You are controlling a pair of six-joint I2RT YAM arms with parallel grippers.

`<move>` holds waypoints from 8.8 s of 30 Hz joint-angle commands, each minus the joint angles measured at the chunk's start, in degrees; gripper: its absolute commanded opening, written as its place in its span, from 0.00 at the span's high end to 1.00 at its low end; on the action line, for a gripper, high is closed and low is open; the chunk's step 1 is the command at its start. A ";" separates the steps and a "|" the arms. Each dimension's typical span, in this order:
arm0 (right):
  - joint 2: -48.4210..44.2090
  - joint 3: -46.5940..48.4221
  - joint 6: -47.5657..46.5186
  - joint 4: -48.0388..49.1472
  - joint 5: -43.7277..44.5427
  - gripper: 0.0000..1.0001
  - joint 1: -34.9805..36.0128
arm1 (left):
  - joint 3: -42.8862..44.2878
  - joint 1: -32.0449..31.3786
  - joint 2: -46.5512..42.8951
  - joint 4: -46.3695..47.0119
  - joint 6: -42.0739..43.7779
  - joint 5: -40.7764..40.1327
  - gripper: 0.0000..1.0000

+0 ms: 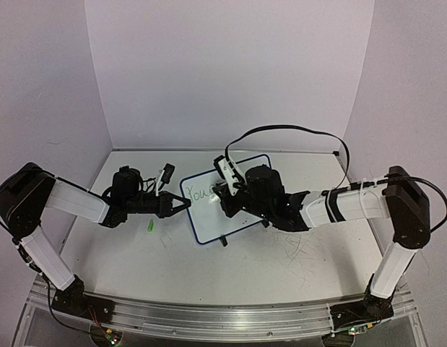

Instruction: Write a sentence on the whiteboard

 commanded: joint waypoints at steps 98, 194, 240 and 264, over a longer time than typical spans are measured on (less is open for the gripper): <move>-0.59 -2.14 2.58 2.57 2.37 1.00 -1.34 | 1.01 0.10 -0.39 -3.63 3.73 -1.72 1.00; -1.72 -0.72 0.78 4.37 8.51 1.00 -2.18 | 1.26 0.10 -0.05 -4.07 3.91 -1.37 1.00; -4.48 -3.73 2.54 7.38 4.07 1.00 -3.05 | 1.04 0.11 -0.17 -4.20 3.99 -1.47 1.00; -2.28 -2.73 2.16 5.75 6.52 1.00 -3.08 | 1.39 0.11 -0.17 -4.15 4.00 -1.31 1.00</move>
